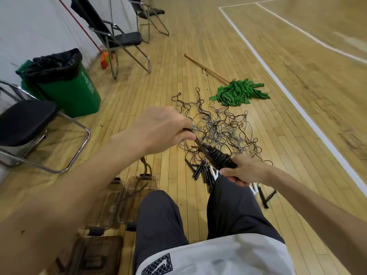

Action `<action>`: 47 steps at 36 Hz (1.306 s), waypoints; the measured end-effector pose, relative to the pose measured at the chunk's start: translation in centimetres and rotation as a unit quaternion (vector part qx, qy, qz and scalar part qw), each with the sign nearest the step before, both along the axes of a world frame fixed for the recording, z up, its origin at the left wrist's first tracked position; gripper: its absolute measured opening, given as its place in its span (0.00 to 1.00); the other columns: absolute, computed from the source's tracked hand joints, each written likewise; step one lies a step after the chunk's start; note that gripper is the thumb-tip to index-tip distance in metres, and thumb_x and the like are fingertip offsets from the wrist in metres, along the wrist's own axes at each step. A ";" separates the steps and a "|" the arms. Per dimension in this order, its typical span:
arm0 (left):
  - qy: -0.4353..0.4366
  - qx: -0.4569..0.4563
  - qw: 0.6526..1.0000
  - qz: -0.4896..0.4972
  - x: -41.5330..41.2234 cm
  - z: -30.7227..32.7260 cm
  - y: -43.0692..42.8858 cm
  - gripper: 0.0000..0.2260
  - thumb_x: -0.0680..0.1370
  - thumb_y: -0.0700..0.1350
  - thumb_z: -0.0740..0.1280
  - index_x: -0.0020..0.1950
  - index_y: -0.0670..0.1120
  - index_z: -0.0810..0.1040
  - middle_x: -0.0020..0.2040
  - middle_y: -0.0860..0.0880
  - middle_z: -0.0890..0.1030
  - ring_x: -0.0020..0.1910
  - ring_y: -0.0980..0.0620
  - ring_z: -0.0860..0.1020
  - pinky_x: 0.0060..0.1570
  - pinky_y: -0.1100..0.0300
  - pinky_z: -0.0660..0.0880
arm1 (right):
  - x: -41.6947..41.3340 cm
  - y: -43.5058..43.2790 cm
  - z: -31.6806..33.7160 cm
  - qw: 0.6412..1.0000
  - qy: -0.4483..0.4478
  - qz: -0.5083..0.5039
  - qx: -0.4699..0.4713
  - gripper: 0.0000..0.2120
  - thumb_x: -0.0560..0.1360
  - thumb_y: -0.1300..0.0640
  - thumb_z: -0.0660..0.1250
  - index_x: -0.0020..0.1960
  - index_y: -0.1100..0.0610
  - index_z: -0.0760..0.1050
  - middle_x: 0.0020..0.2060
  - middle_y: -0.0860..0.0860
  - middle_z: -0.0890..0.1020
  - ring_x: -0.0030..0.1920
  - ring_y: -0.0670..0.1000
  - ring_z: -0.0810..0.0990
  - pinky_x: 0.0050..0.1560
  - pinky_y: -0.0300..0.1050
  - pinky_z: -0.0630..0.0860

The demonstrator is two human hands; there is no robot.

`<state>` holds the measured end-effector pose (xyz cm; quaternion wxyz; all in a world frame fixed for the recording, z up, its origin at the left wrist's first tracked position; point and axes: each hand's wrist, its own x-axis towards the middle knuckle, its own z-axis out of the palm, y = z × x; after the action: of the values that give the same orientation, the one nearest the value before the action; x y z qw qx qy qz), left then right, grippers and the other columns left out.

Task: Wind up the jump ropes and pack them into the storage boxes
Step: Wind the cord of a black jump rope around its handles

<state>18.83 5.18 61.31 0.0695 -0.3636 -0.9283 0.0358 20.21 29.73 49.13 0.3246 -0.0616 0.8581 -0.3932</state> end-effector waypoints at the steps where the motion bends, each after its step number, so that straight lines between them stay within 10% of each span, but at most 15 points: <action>1: 0.017 0.017 1.000 -0.019 -0.1 0.4 0.1 0.22 0.80 0.61 0.55 0.46 0.47 0.80 0.30 0.57 0.70 0.28 0.61 0.68 0.28 0.66 0.60 | 0.1 -0.3 0.3 1.000 -0.003 0.013 0.001 0.16 0.83 0.55 0.64 0.38 0.58 0.70 0.20 0.44 0.74 0.22 0.45 0.71 0.28 0.38 0.69; 14: 0.110 -0.034 0.992 -0.041 -1.0 3.1 2.1 0.28 0.68 0.72 0.59 0.34 0.45 0.70 0.26 0.56 0.62 0.24 0.60 0.57 0.24 0.64 0.55 | 3.2 -3.0 1.5 0.982 -0.054 0.180 0.005 0.16 0.83 0.54 0.64 0.37 0.56 0.70 0.20 0.43 0.75 0.22 0.43 0.70 0.31 0.38 0.69; 31: -0.095 0.013 0.990 0.105 -3.2 -2.8 1.7 0.31 0.63 0.74 0.68 0.43 0.46 0.78 0.33 0.53 0.74 0.33 0.58 0.70 0.31 0.62 0.68 | 5.9 -3.9 3.7 0.955 -0.049 0.280 -0.089 0.17 0.81 0.53 0.68 0.34 0.54 0.71 0.23 0.43 0.73 0.26 0.46 0.70 0.37 0.46 0.68; 41: -0.427 0.305 0.842 0.129 -1.6 -7.5 -1.0 0.12 0.73 0.53 0.74 0.38 0.45 0.81 0.26 0.54 0.70 0.27 0.54 0.66 0.29 0.66 0.63 | 6.5 -2.9 5.4 0.949 -0.036 0.255 -0.180 0.16 0.81 0.56 0.67 0.36 0.55 0.71 0.26 0.43 0.74 0.26 0.45 0.69 0.32 0.40 0.66; 47: -0.473 0.319 0.804 0.168 -0.3 -10.4 -0.9 0.12 0.79 0.45 0.69 0.37 0.43 0.79 0.25 0.54 0.75 0.24 0.59 0.71 0.28 0.66 0.70 | 5.5 -2.3 5.3 0.940 -0.017 0.251 -0.231 0.18 0.81 0.54 0.66 0.37 0.64 0.71 0.29 0.64 0.72 0.28 0.54 0.68 0.30 0.43 0.65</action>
<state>18.53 4.28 50.90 -0.2730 -0.1315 -0.8518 -0.4273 25.75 27.42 54.43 0.4041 -0.3413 0.6946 -0.4877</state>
